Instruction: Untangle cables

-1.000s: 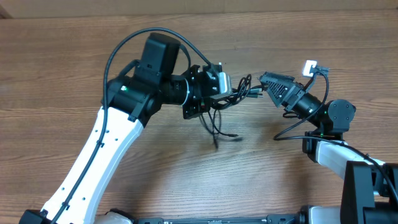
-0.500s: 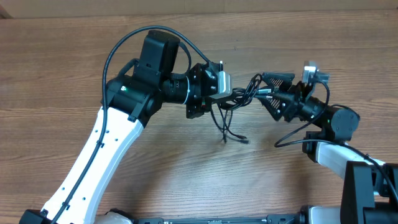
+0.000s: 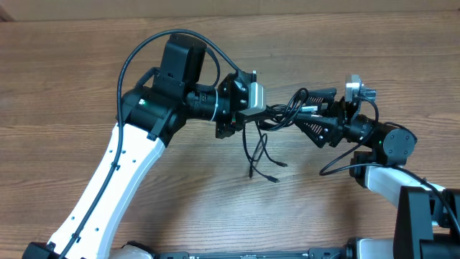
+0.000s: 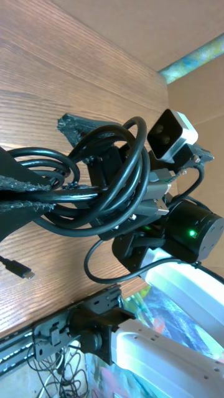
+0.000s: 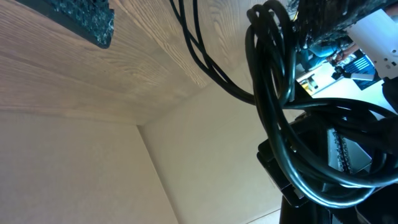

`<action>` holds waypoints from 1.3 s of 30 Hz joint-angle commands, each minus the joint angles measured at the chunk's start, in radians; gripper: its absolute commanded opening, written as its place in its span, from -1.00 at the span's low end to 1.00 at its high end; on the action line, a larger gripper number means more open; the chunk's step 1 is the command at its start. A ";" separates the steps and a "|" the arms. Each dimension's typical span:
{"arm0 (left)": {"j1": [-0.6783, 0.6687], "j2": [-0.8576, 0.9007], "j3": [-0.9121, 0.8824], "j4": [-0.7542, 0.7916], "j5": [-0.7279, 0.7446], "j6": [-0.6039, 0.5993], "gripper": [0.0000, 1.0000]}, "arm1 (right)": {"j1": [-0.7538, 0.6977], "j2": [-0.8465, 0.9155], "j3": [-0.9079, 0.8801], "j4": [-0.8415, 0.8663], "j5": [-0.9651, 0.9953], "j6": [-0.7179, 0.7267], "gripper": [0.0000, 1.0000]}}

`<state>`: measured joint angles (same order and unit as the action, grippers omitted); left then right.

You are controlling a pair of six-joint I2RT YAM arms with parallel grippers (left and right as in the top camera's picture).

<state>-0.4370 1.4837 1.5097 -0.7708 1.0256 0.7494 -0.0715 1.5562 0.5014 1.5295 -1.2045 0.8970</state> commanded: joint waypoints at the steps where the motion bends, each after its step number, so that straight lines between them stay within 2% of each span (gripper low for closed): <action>1: -0.005 0.001 0.008 -0.001 0.049 -0.024 -0.91 | -0.001 -0.002 0.010 0.054 -0.010 -0.008 0.81; 18: -0.023 0.066 0.008 -0.007 0.049 -0.024 -0.91 | -0.001 -0.002 0.010 0.054 -0.008 -0.008 0.80; 24: -0.057 0.074 0.008 0.010 0.049 -0.024 -0.92 | -0.001 -0.002 0.010 0.054 -0.002 -0.008 0.72; 29: -0.068 0.074 0.008 0.019 0.046 -0.024 -0.91 | -0.001 -0.002 0.010 0.054 -0.002 -0.008 0.46; 30: -0.068 0.074 0.008 0.019 0.040 -0.024 -0.92 | -0.001 -0.002 0.010 0.054 -0.002 -0.008 0.36; 34: -0.067 0.074 0.008 0.019 0.037 -0.024 -0.92 | -0.001 -0.002 0.010 0.054 -0.002 -0.008 -0.23; 37: -0.067 0.074 0.008 0.019 0.037 -0.024 -0.91 | -0.001 -0.002 0.010 0.054 -0.002 -0.008 -0.51; 39: -0.067 0.074 0.008 0.019 0.037 -0.024 -0.91 | -0.001 -0.002 0.010 0.054 -0.002 -0.008 -0.56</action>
<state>-0.4980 1.5562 1.5093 -0.7586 1.0248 0.7345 -0.0711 1.5562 0.5022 1.5307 -1.2156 0.8917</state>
